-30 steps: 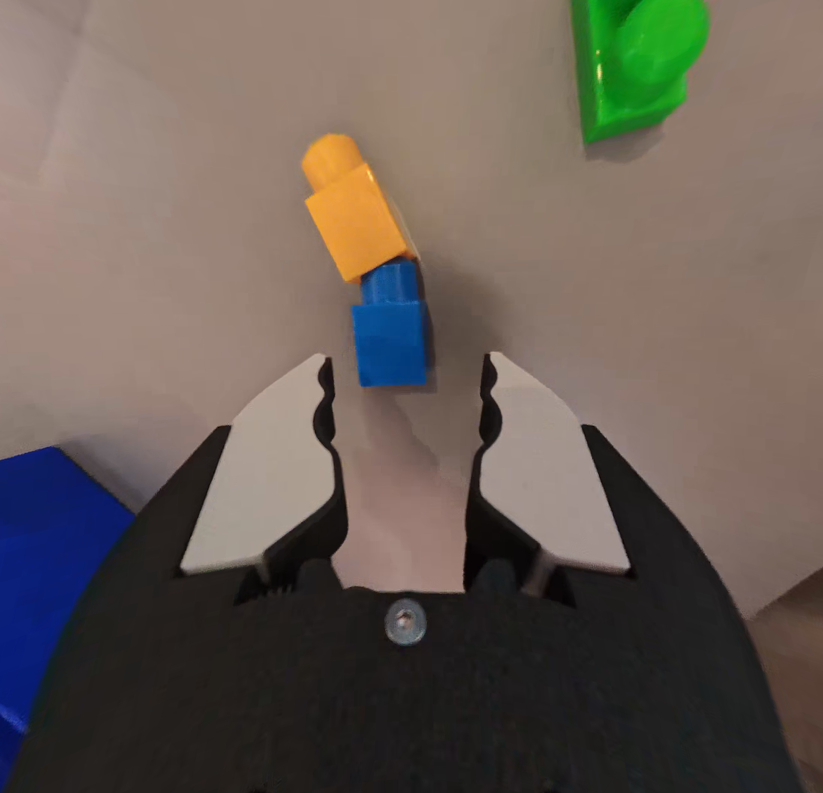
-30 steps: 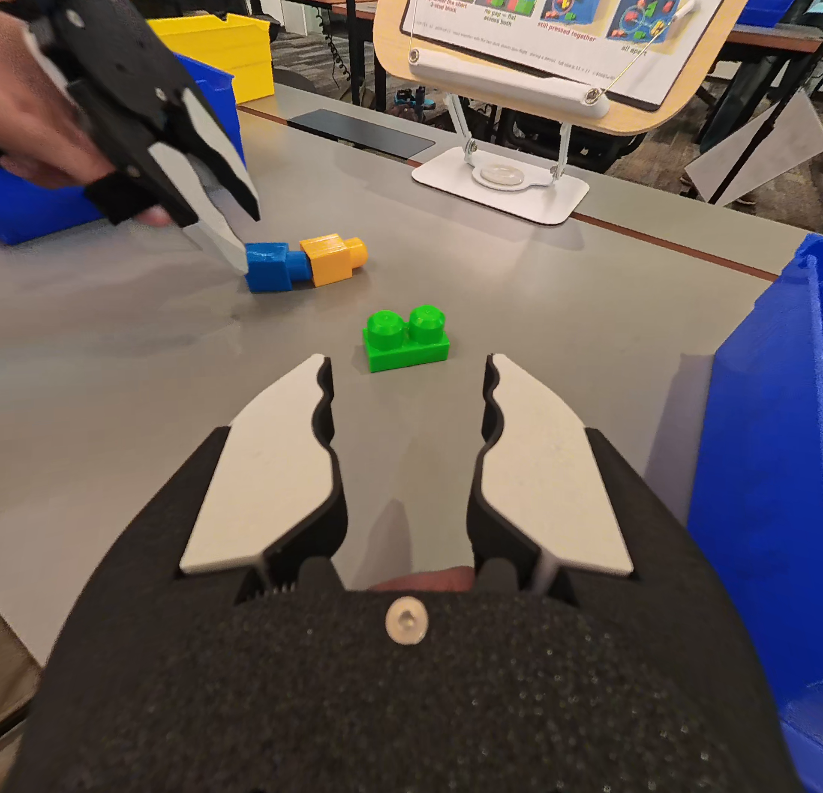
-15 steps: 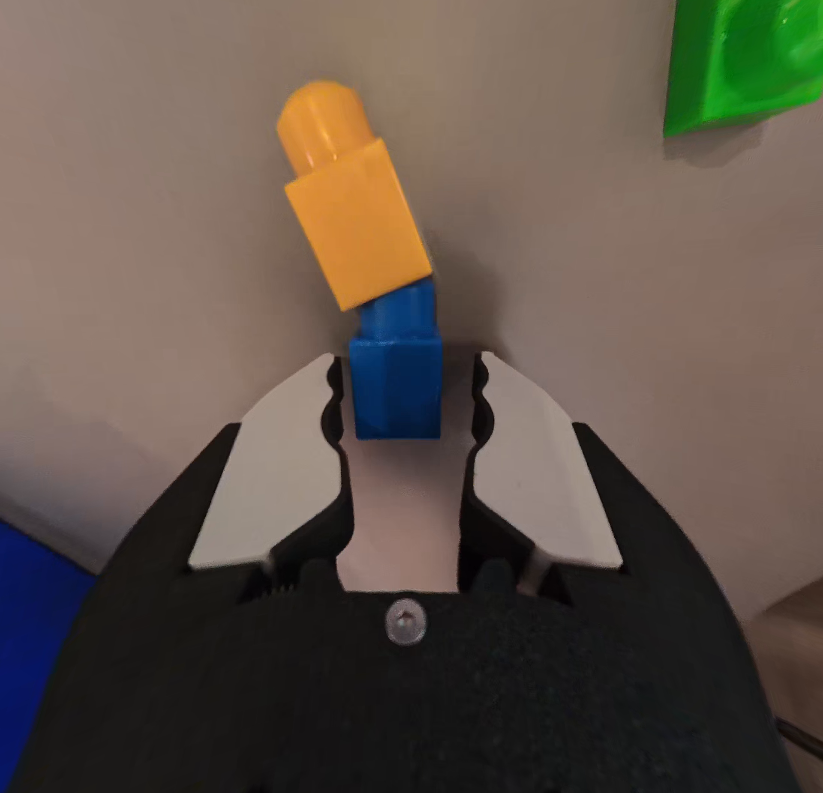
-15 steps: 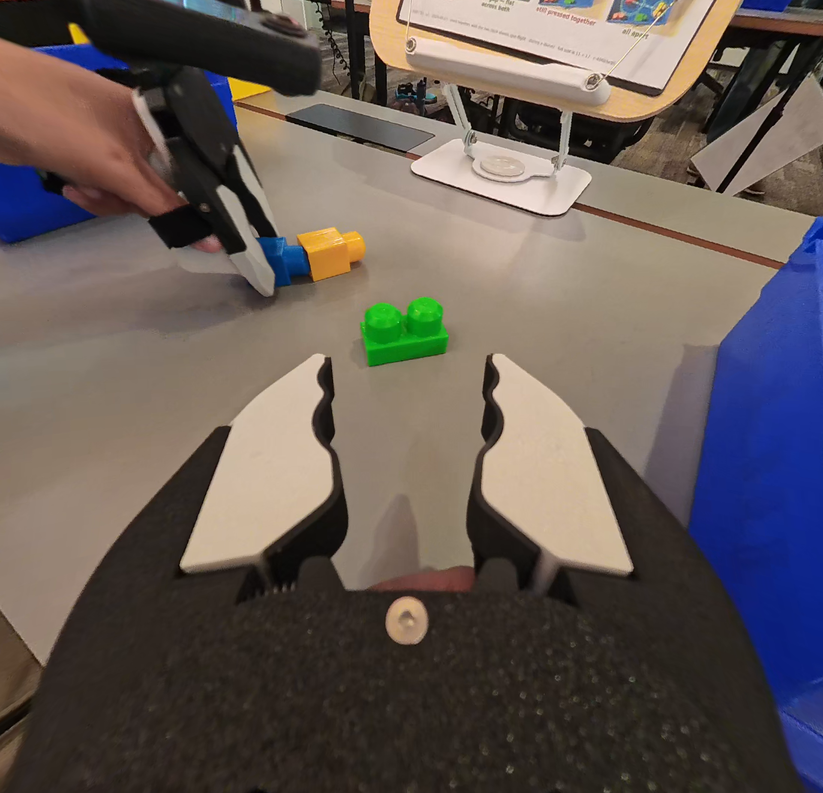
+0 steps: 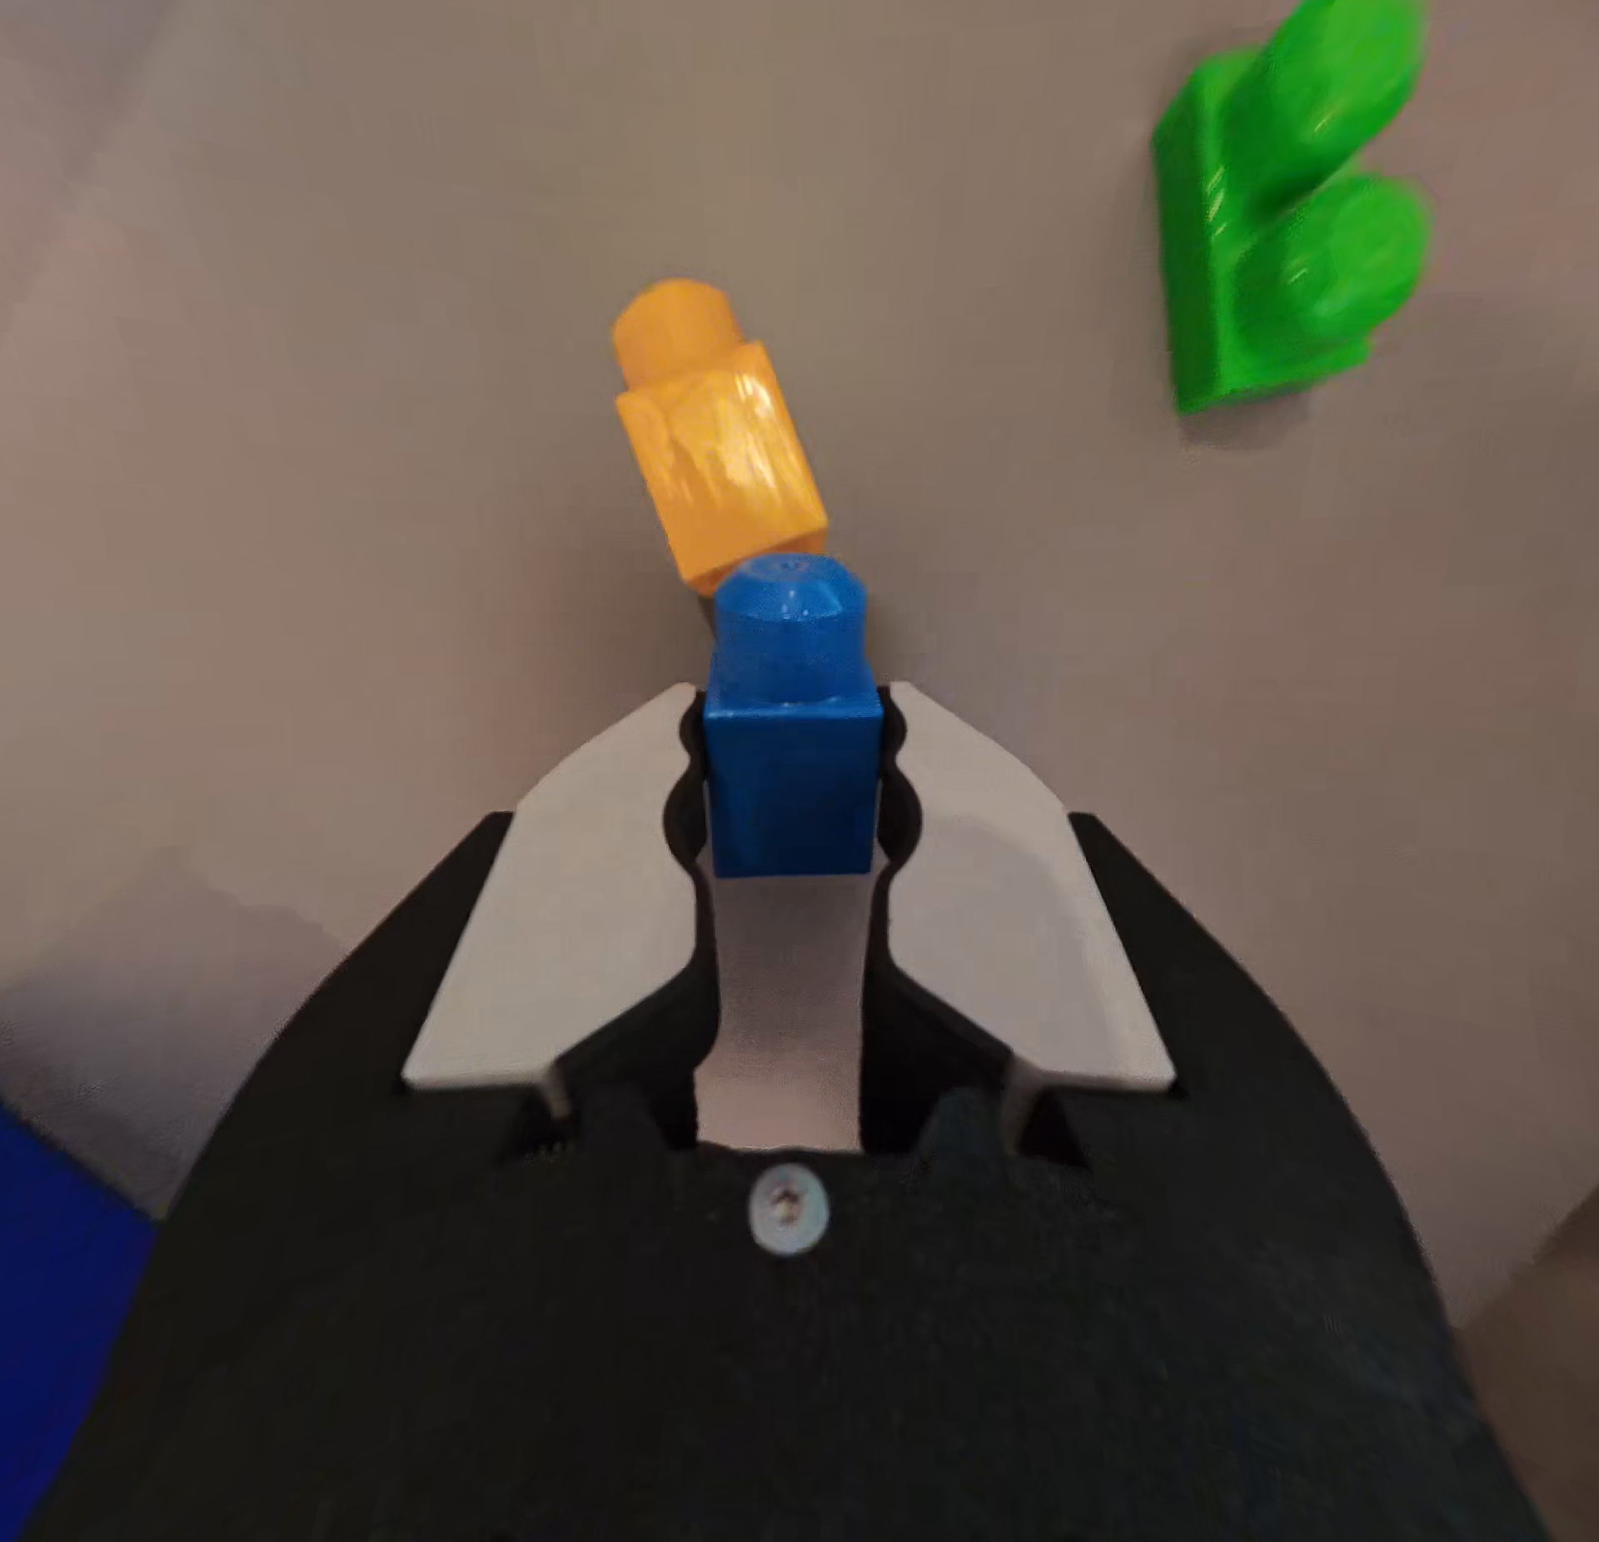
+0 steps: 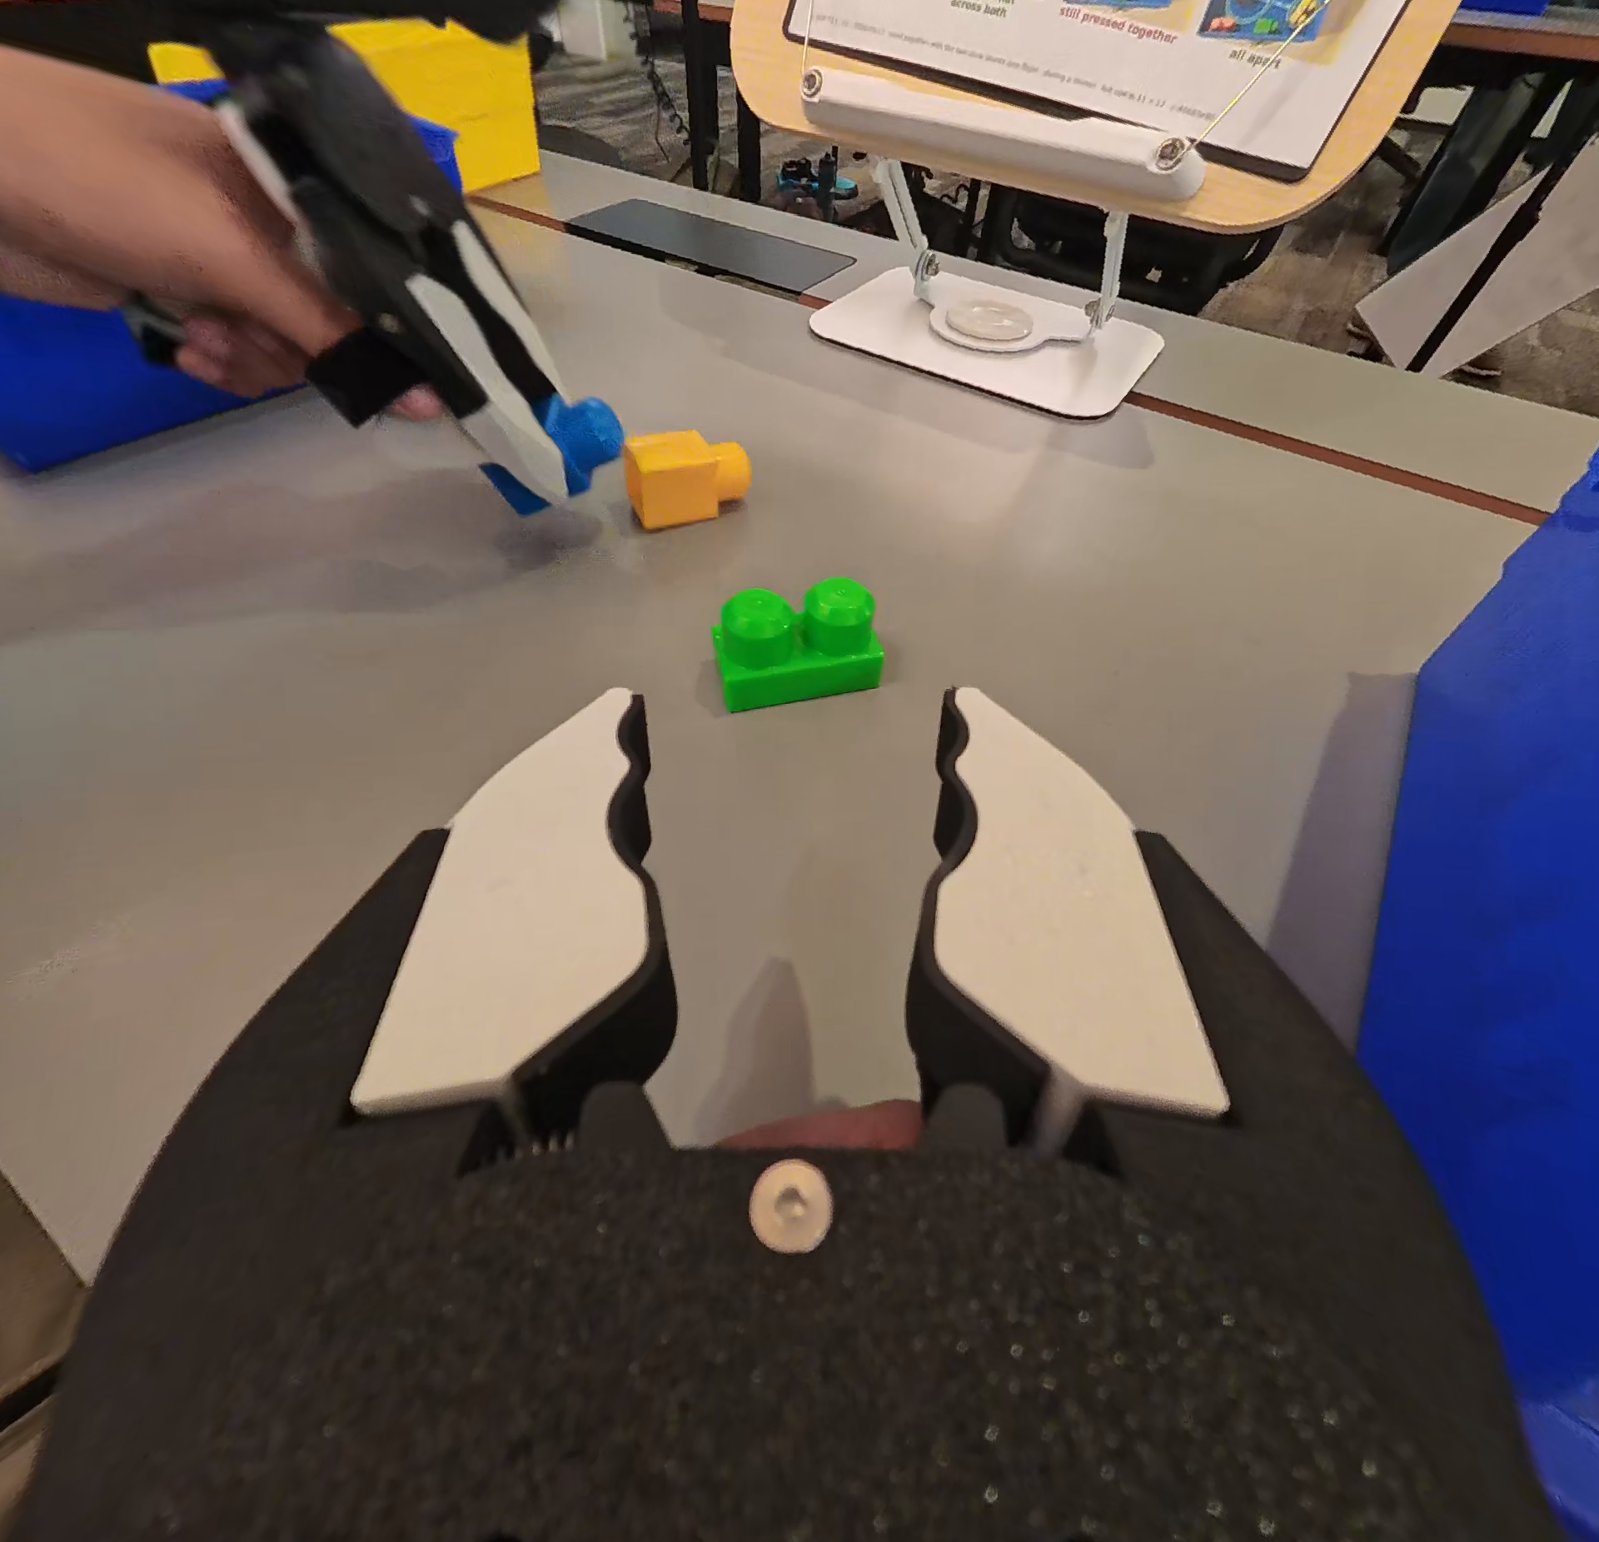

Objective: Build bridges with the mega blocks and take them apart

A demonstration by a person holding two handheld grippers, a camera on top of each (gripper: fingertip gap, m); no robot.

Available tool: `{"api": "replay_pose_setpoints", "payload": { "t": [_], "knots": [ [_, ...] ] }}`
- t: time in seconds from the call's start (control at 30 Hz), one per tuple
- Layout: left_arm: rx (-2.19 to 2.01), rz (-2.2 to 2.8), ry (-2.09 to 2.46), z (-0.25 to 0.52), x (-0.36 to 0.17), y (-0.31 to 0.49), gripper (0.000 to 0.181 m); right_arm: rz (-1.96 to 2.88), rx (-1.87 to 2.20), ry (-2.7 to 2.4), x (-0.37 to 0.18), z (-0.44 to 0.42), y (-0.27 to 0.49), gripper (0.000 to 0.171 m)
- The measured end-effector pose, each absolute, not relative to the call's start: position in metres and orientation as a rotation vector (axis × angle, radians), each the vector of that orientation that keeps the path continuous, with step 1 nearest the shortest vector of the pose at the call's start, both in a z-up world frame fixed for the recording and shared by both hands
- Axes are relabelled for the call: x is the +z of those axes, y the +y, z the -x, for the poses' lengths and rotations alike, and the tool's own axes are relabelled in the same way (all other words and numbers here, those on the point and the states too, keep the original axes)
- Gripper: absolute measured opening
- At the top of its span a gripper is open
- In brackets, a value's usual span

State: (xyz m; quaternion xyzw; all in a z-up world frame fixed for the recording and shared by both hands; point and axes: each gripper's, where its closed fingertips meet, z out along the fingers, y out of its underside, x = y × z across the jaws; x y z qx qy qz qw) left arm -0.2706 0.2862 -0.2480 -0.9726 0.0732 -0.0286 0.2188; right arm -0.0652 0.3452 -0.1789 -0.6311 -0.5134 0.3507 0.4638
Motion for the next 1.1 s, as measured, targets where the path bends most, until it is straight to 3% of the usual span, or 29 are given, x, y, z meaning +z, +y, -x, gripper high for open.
{"api": "replay_pose_setpoints", "payload": {
  "t": [0.3,0.5,0.67,1.1],
  "knots": [
    [-0.084,1.909,-0.071,0.297,-0.199,0.285,0.036,1.551,0.858,-1.278,-0.183,0.068,0.342,0.063],
    [-0.099,1.885,-0.175,0.308,-0.201,0.282,0.036,1.549,0.851,-1.266,-0.180,0.067,0.344,0.063],
    [-0.172,2.200,-0.244,0.302,-0.249,0.279,0.036,1.545,0.852,-1.272,-0.180,0.066,0.342,0.063],
    [-0.125,2.224,-0.195,0.297,-0.252,0.278,0.036,1.542,0.857,-1.268,-0.178,0.065,0.343,0.063]
  ]
}}
